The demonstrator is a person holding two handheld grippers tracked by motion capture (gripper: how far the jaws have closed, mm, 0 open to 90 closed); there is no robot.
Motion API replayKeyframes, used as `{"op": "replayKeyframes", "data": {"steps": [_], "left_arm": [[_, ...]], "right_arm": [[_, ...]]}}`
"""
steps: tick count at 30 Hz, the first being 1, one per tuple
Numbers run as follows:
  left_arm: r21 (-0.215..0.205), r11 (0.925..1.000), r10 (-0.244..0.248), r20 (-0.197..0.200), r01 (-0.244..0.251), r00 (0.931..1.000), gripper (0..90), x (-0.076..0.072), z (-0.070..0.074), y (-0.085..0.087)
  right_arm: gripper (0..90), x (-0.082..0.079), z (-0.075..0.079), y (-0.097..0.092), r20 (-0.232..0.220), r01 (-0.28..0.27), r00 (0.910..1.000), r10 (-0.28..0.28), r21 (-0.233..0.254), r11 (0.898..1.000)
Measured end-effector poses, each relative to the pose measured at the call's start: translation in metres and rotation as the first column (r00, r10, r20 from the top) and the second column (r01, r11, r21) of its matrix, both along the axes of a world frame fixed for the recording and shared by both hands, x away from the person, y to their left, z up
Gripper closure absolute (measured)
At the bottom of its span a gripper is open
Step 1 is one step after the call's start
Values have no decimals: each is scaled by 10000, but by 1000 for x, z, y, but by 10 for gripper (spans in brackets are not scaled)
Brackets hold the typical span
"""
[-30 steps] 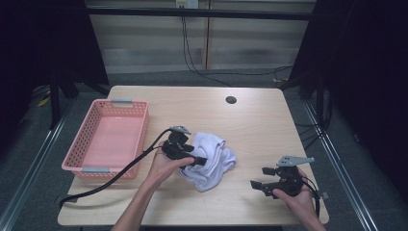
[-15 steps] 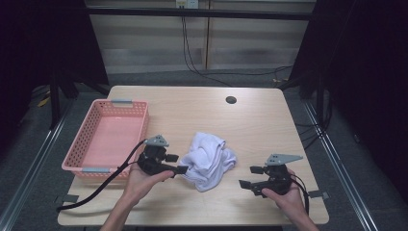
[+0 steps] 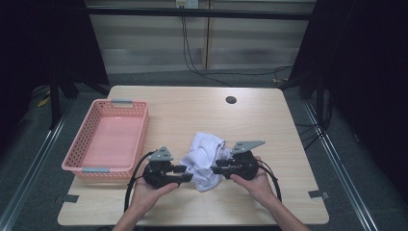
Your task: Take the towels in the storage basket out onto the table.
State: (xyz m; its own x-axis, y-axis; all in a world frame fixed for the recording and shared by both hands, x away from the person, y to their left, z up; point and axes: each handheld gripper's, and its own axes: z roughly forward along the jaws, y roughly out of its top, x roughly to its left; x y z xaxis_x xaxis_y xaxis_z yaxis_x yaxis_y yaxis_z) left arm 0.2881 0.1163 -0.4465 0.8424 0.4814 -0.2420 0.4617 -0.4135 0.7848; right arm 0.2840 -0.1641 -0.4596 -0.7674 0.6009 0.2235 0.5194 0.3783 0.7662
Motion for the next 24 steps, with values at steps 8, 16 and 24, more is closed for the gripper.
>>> {"op": "replayKeyframes", "data": {"steps": [8, 16, 24], "left_arm": [[130, 9996, -231, -397, 236, 9989, 377, 30, -23, -31], [-2, 10000, 58, -604, -58, 9982, 874, 34, -25, -25], [-1060, 9937, 310, -517, -363, 9982, 886, 36, -9, -10]], "right_arm": [[329, 8, -15, 10, -108, 143, 9998, -143, -88, 9999], [576, 10, -25, 17, 311, 455, 9986, -434, -696, 9965], [783, 10, -17, 5, 352, 463, 9983, -459, -95, 9989]]}}
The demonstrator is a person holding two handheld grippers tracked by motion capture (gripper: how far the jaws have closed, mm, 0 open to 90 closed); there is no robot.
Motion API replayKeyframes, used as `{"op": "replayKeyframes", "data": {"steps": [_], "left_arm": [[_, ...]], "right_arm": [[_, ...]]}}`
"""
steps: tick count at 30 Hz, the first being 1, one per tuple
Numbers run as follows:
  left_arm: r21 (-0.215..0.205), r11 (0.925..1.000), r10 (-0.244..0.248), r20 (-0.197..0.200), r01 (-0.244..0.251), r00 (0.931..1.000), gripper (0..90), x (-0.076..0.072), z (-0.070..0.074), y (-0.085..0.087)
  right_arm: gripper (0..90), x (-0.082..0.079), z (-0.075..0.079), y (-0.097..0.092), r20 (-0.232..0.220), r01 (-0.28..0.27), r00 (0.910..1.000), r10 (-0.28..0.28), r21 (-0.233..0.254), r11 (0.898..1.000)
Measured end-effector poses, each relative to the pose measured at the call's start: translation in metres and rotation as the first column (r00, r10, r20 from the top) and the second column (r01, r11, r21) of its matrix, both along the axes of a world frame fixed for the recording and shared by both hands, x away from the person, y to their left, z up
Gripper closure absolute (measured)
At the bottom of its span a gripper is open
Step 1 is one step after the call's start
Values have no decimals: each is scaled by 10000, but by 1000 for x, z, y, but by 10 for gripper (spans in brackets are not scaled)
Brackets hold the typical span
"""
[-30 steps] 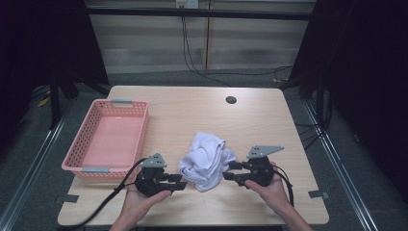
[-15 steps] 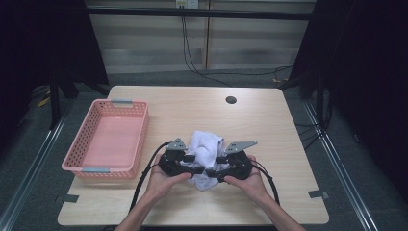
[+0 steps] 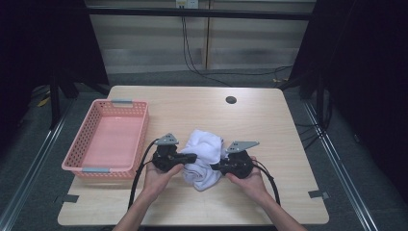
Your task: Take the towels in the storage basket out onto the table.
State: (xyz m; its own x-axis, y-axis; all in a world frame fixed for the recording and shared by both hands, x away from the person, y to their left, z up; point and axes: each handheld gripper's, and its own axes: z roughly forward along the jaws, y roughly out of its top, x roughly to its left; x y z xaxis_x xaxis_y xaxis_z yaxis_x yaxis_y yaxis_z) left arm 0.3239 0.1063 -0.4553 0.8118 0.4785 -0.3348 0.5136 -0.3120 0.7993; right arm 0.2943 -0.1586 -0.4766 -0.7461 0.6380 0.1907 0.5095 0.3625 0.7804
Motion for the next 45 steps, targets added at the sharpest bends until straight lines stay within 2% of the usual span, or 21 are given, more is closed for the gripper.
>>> {"op": "replayKeyframes", "data": {"steps": [2, 5, 8, 10, 13, 14, 16, 17, 18, 20, 22, 26, 29, 32, 34, 35, 37, 40, 41, 43, 45], "left_arm": [[-71, 10000, 9, 36, -9, 10000, 886, 0, 2, 3], [-541, 9985, 38, -6, -38, 10000, 853, -1, 5, 8], [-601, 9977, 328, 49, -324, 9995, 652, 1, 9, 14], [-58, 9975, 702, 305, -700, 9971, 556, 3, 7, 14], [304, 9988, 389, 195, -394, 9991, 465, 7, -6, 7], [352, 9987, 370, 244, -379, 9990, 474, 7, -8, 4], [306, 9995, 74, 370, -86, 9993, 706, 7, -9, 2], [90, 9998, 169, 314, -172, 9994, 750, 7, -6, 4], [-334, 9993, 188, 263, -179, 9995, 768, 7, -2, 7], [-726, 9972, 184, 345, -158, 9992, 777, 7, 5, 12], [-1635, 9865, 46, 304, 4, 9995, 774, 6, 12, 17], [-1801, 9830, -229, 655, 344, 9976, 761, -1, 26, 13], [-2149, 9766, -15, 389, 98, 9992, 775, -1, 29, 13], [-1754, 9845, 109, 414, -34, 9991, 818, 2, 25, 15], [-1459, 9876, 627, 301, -577, 9976, 861, 4, 20, 21], [-1630, 9839, 751, 68, -730, 9972, 861, 5, 19, 24], [-1236, 9855, 1187, 98, -1166, 9929, 866, 5, 18, 33], [-944, 9912, 914, -226, -931, 9956, 864, 3, 16, 40], [-679, 9947, 753, -336, -775, 9966, 857, 1, 12, 39], [-265, 9961, 835, -416, -847, 9956, 788, -4, 3, 37], [215, 9962, 857, -496, -847, 9951, 681, -6, -4, 38]], "right_arm": [[804, -1, 4, -3, 34, -66, 10000, 66, 51, 10000], [811, -2, 13, -11, 187, 116, 9998, -118, 132, 9998], [813, -3, 22, -25, 275, 363, 9989, -373, 377, 9986], [812, -4, 26, -34, 239, 347, 9991, -362, 611, 9975], [812, -4, 27, -39, 234, 315, 9992, -332, 684, 9972], [812, -4, 26, -38, 235, 300, 9992, -316, 672, 9973], [811, -3, 26, -36, 230, 269, 9993, -282, 527, 9982], [812, -3, 26, -36, 230, 298, 9993, -311, 531, 9981], [812, -2, 27, -38, 221, 361, 9991, -375, 600, 9975], [812, -1, 32, -43, 308, 528, 9980, -551, 705, 9961], [812, -1, 39, -50, 404, 613, 9970, -653, 953, 9936], [812, -4, 50, -60, 672, 726, 9945, -801, 1070, 9916], [810, -5, 52, -68, 627, 871, 9936, -942, 1070, 9904], [808, -7, 46, -79, 477, 1202, 9910, -1250, 928, 9884], [810, -6, 40, -88, 362, 1458, 9883, -1482, 612, 9874], [813, -7, 38, -94, 320, 1740, 9839, -1758, 512, 9834], [814, -6, 37, -108, 296, 2252, 9734, -2270, 564, 9727], [813, -4, 39, -133, 292, 2945, 9545, -2969, 667, 9533], [793, -2, 36, -139, 162, 2956, 9548, -2969, 547, 9537], [609, -2, 25, -144, -204, 2878, 9576, -2875, 141, 9576], [513, -9, 20, -144, -63, 3061, 9519, -3064, -312, 9515]]}}
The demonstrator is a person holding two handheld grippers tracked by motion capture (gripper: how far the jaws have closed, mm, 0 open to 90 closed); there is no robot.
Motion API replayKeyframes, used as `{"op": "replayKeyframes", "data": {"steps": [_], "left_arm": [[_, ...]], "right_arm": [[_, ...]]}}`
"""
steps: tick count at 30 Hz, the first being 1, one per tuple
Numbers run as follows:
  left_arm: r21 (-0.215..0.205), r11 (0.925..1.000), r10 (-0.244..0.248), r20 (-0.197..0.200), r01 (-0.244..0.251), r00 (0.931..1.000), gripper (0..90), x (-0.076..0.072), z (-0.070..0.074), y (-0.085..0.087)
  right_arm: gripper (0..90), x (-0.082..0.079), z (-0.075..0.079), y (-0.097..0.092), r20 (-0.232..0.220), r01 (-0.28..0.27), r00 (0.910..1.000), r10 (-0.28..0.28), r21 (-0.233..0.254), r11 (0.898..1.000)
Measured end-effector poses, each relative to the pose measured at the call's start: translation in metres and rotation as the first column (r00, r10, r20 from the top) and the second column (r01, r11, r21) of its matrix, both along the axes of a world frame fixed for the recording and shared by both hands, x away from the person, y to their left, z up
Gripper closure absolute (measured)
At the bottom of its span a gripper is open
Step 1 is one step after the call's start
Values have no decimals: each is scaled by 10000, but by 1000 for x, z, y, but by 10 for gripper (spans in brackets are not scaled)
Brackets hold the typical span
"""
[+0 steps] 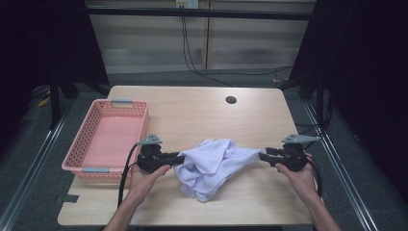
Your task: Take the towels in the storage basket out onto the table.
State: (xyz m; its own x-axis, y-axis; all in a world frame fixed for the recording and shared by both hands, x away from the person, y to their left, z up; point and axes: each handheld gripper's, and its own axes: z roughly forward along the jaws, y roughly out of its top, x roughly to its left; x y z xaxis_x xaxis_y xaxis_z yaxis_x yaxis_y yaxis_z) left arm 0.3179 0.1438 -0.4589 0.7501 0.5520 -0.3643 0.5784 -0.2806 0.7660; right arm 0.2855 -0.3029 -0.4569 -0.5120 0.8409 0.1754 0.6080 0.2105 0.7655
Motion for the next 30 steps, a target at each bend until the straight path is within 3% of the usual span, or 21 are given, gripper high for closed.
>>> {"op": "replayKeyframes", "data": {"steps": [2, 3, 6, 8, 10, 13, 14, 15, 16, 17, 18, 19, 20, 22, 23, 25, 26, 28, 30], "left_arm": [[41, 10000, -38, 58, 38, 10000, 552, -1, 3, 1], [-122, 9999, -62, 178, 64, 9998, 531, -1, 6, 3], [-350, 9988, -324, 431, 339, 9985, 482, -1, 8, 1], [-9, 9982, -595, 392, 596, 9975, 461, 2, -1, -9], [409, 9970, -657, 62, 653, 9978, 440, 4, -11, -19], [1258, 9887, -737, -697, 820, 9948, 304, 6, -29, -36], [1461, 9843, -882, -780, 989, 9930, 307, 6, -32, -38], [1818, 9771, -961, -863, 1105, 9916, 318, 5, -36, -41], [1834, 9766, -996, -753, 1120, 9922, 351, 3, -38, -43], [1731, 9717, -1470, -884, 1606, 9852, 499, 1, -40, -44], [1874, 9672, -1605, -731, 1716, 9843, 674, -2, -39, -45], [1995, 9668, -1503, -606, 1595, 9868, 764, -5, -37, -45], [1845, 9692, -1544, -615, 1633, 9861, 798, -5, -35, -45], [1161, 9812, -1482, -597, 1543, 9872, 821, -5, -28, -38], [695, 9874, -1384, -587, 1423, 9886, 822, -4, -24, -32], [136, 9929, -1177, -535, 1186, 9916, 823, -3, -18, -22], [-24, 9933, -1151, -536, 1151, 9919, 821, -2, -16, -19], [-66, 9952, -976, -340, 974, 9946, 822, -4, -10, -14], [-275, 9956, -907, -287, 900, 9955, 823, -7, -4, -8]], "right_arm": [[424, -5, 6, -1, 122, 260, 9996, -263, 216, 9994], [444, -8, 11, 0, 293, 163, 9994, -172, 320, 9994], [450, -16, 18, 22, 257, -966, 9952, 947, 883, 9914], [448, -19, 13, 45, 91, -1617, 9868, 1615, 863, 9831], [406, -19, 7, 73, -156, -2468, 9682, 2497, 1036, 9635], [332, -15, 4, 98, -257, -2946, 9537, 2998, 1229, 9477], [315, -12, 1, 108, -305, -3059, 9496, 3119, 1256, 9437], [311, -10, -2, 113, -328, -3017, 9513, 3064, 1037, 9477], [310, -8, -7, 120, -419, -2971, 9529, 3004, 695, 9523], [330, -5, -13, 125, -528, -3058, 9500, 3078, 424, 9511], [506, -3, -20, 127, -519, -2936, 9544, 2941, 164, 9558], [655, -2, -24, 126, -395, -2774, 9600, 2772, 18, 9608], [749, -2, -25, 123, -361, -2596, 9650, 2596, 44, 9657], [861, -1, -20, 111, -144, -2346, 9718, 2352, 371, 9714], [869, -1, -17, 107, -40, -2155, 9764, 2158, 427, 9756], [878, 0, -9, 93, 118, -1886, 9821, 1882, 656, 9799], [880, 1, -7, 87, 188, -1902, 9818, 1892, 891, 9777], [884, -2, -2, 84, 266, -1586, 9872, 1574, 539, 9859], [887, 1, 2, 76, 384, -1263, 9915, 1242, 569, 9904]]}}
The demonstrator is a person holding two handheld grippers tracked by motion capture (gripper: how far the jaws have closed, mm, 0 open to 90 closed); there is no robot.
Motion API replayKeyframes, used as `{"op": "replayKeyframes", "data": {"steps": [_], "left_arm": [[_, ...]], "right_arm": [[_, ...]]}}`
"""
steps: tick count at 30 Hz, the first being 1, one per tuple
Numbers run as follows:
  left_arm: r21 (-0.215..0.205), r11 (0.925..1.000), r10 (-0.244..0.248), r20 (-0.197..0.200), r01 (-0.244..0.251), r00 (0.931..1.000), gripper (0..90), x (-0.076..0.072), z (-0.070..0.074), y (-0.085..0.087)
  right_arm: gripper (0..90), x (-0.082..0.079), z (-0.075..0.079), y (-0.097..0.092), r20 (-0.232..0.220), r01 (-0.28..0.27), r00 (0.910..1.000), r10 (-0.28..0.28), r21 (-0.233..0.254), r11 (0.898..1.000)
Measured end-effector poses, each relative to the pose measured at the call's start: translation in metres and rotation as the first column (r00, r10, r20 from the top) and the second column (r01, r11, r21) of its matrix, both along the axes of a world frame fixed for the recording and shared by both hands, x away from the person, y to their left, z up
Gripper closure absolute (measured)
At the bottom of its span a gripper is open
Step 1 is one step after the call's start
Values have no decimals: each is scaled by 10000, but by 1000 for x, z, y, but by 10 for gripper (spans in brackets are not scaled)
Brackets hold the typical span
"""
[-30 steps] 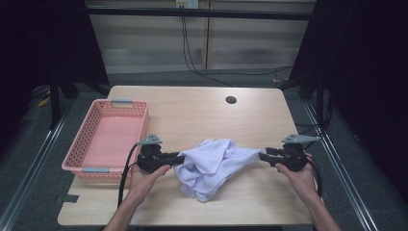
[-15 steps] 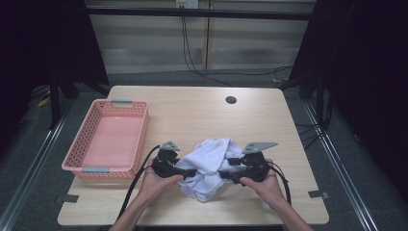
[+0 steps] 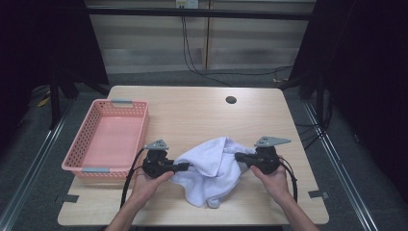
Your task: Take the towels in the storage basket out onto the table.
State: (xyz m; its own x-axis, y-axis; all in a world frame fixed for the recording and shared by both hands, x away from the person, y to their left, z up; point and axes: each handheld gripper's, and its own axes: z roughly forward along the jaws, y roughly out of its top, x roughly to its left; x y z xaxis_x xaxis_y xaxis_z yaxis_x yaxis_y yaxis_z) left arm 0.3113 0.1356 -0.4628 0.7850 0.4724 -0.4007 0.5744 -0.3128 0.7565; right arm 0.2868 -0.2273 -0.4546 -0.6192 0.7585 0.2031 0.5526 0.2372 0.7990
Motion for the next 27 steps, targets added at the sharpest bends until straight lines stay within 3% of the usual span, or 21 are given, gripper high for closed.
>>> {"op": "replayKeyframes", "data": {"steps": [4, 7, 8, 10, 12, 13, 15, 20, 22, 25, 27], "left_arm": [[-593, 9982, 62, 65, -58, 10000, 825, -5, 9, 10], [-1202, 9926, 174, 186, -150, 9997, 825, -7, 18, 15], [-1170, 9931, 146, 348, -104, 9993, 826, -7, 22, 16], [-1527, 9883, 22, 574, 66, 9983, 827, -9, 33, 15], [-1526, 9881, -67, 968, 215, 9953, 826, -12, 44, 13], [-1693, 9850, -183, 970, 346, 9951, 827, -12, 48, 12], [-1927, 9801, -220, 1373, 485, 9903, 826, -16, 63, 11], [-2137, 9742, -330, 1822, 723, 9827, 826, -24, 82, 13], [-2502, 9657, -234, 1804, 689, 9833, 826, -27, 87, 16], [-2205, 9734, -198, 1906, 625, 9815, 825, -28, 85, 19], [-1681, 9837, -345, 1755, 645, 9839, 790, -24, 76, 16]], "right_arm": [[890, 10, 19, -29, 441, 964, 9941, -989, 568, 9937], [890, 17, 34, -43, 752, 1363, 9871, -1416, 716, 9881], [890, 21, 43, -48, 869, 1491, 9838, -1566, 868, 9850], [890, 27, 58, -53, 1115, 1550, 9799, -1654, 963, 9832], [890, 35, 72, -53, 1342, 1590, 9761, -1708, 940, 9828], [890, 40, 78, -53, 1484, 1630, 9733, -1751, 897, 9825], [891, 53, 89, -55, 1571, 1801, 9685, -1931, 936, 9792], [891, 86, 112, -62, 1705, 2310, 9548, -2436, 903, 9687], [891, 98, 121, -67, 1824, 2599, 9450, -2715, 854, 9619], [891, 114, 127, -72, 1869, 2948, 9347, -3025, 683, 9531], [886, 122, 124, -71, 1794, 2861, 9411, -2866, 288, 9578]]}}
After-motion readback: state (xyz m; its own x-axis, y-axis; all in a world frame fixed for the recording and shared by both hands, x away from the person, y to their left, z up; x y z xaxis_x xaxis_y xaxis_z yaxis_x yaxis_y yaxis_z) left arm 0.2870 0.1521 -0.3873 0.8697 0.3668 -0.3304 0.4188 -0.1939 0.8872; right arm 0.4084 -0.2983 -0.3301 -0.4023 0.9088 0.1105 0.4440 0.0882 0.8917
